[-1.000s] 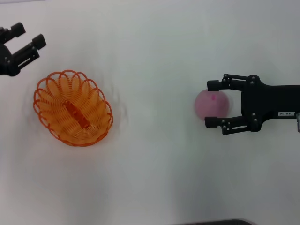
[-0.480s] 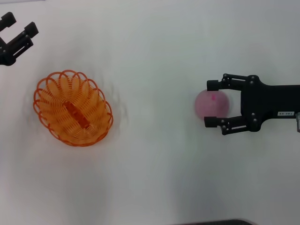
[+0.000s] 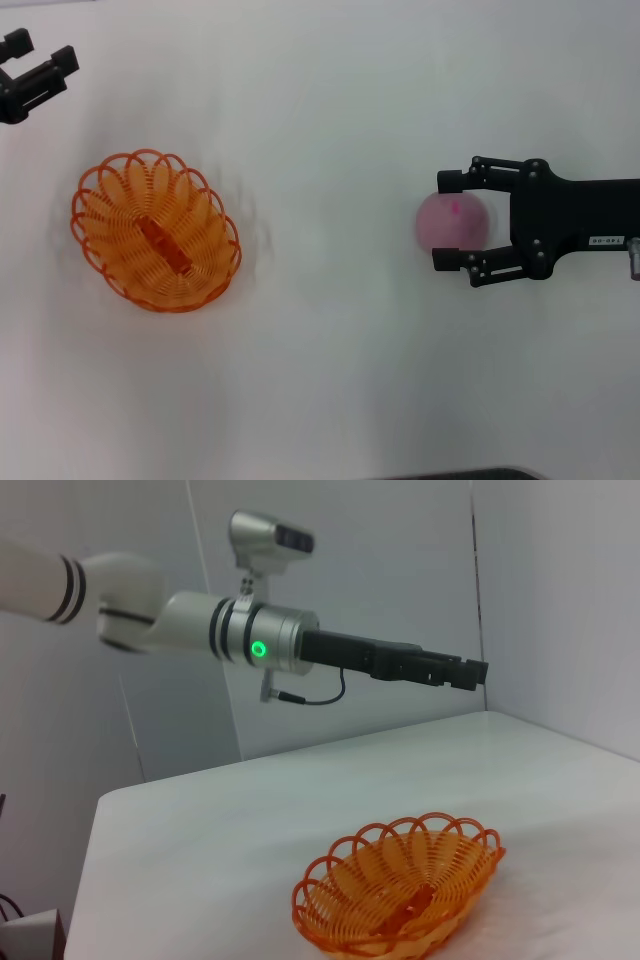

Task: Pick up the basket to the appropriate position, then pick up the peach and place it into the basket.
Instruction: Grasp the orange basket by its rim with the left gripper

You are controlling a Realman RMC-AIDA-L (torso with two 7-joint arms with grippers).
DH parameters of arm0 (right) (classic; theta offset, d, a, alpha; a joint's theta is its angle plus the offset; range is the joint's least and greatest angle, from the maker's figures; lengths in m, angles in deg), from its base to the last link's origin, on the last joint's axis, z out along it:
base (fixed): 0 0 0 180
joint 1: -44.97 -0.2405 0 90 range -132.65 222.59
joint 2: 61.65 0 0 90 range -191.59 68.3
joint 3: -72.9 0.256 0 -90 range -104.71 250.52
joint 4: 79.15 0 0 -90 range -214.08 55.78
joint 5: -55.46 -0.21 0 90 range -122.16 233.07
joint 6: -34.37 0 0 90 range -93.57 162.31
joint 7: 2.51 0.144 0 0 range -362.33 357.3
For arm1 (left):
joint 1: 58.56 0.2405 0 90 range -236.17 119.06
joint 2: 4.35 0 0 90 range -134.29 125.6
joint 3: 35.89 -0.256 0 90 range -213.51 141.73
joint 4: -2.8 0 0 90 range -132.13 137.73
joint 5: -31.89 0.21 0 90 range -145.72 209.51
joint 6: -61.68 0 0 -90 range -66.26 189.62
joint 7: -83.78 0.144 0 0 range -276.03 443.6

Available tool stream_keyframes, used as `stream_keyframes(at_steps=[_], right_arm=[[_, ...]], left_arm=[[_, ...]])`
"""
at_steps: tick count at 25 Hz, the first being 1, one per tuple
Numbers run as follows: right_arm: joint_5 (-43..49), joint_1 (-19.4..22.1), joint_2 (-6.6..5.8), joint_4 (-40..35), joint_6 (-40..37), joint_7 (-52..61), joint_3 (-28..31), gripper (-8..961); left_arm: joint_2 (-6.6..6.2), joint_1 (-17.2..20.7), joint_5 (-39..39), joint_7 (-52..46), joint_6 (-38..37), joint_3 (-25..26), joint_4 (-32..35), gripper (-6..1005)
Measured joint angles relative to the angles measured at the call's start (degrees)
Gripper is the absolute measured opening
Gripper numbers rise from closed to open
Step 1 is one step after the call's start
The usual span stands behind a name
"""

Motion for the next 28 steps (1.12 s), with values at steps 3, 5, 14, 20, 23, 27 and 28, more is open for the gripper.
stream_keyframes(at_steps=[3, 5, 14, 20, 23, 27, 28], right_arm=[[0.02, -0.01, 0.00, 0.00, -0.02, 0.02, 0.00, 942], [0.03, 0.01, 0.00, 0.00, -0.03, 0.03, 0.00, 942], [0.03, 0.05, -0.07, 0.00, -0.03, 0.04, 0.12, 942], [0.00, 0.00, -0.09, 0.00, -0.02, 0.04, 0.16, 942], [-0.05, -0.05, -0.10, 0.00, -0.02, 0.04, 0.13, 942], [-0.07, -0.21, -0.10, -0.06, -0.02, 0.04, 0.10, 942], [-0.07, -0.29, -0.09, -0.08, -0.02, 0.03, 0.09, 942]], left_arm=[[-0.04, -0.25, 5.10, -8.61, 0.76, -3.44, 6.10, 656], [-0.21, -0.84, 9.06, -13.52, 0.55, -5.31, 9.42, 656], [-3.75, -9.52, 33.36, -36.96, -8.10, -12.76, 16.75, 657], [-4.39, -13.60, 42.73, -44.05, -10.40, -18.49, 17.73, 656], [-4.38, -14.86, 45.17, -45.20, -10.98, -19.89, 17.44, 656], [-4.45, -16.04, 47.48, -46.32, -11.50, -21.13, 17.21, 656], [-4.45, -16.24, 47.69, -46.52, -11.53, -21.36, 17.21, 656]])
